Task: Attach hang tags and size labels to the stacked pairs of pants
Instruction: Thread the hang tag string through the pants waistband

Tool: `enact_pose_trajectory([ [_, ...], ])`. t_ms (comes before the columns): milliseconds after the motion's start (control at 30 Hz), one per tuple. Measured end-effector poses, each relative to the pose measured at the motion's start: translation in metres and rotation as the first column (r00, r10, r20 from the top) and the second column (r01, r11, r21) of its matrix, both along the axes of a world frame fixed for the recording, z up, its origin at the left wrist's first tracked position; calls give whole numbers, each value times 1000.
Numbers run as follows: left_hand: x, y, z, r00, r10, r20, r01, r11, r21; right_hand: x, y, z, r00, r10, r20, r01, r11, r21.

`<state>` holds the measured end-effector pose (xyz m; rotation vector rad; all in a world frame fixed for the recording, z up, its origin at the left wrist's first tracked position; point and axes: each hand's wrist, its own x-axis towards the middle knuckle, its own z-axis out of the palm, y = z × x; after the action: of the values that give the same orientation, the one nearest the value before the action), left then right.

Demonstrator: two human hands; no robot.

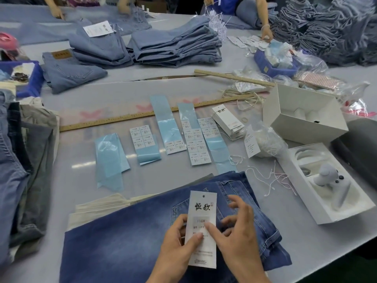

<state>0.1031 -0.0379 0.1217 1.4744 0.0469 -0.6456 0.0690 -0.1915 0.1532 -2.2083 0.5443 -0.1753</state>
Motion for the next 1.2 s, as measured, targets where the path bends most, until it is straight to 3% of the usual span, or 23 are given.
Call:
enact_pose_trajectory([
  [100, 3, 5, 1, 999, -32, -42, 28, 997, -78, 8, -17, 6, 979, 166, -121, -108, 917, 383],
  [200, 5, 1, 6, 998, -29, -49, 22, 989, -143, 9, -17, 11, 955, 282, -90, -205, 850, 485],
  [367, 11, -7, 11, 991, 133, -7, -133, 988, -83, 8, -9, 8, 970, 237, -48, -161, 782, 602],
  [667, 20, -19, 3, 979, 205, 6, -205, 978, 28, 7, -15, 10, 960, 273, -63, -204, 835, 510],
  [767, 26, -16, -6, 978, 210, -7, -208, 973, 95, 28, -63, 14, 996, -51, 80, 14, 914, 406],
  [867, 31, -14, -12, 991, 127, -30, -120, 979, 164, 55, -135, -6, 928, -346, 138, 317, 928, 196],
  [933, 37, -12, -14, 999, 44, 9, -45, 979, 198, 69, -176, -33, 903, -425, 56, 421, 904, 80],
  [1033, 48, -10, -15, 984, -163, 70, 140, 955, 261, 89, -214, -76, 926, -357, -122, 347, 933, -96],
  [1200, 54, -11, -8, 967, -227, 112, 176, 921, 346, 128, -231, -107, 920, -292, -259, 282, 956, -75],
])
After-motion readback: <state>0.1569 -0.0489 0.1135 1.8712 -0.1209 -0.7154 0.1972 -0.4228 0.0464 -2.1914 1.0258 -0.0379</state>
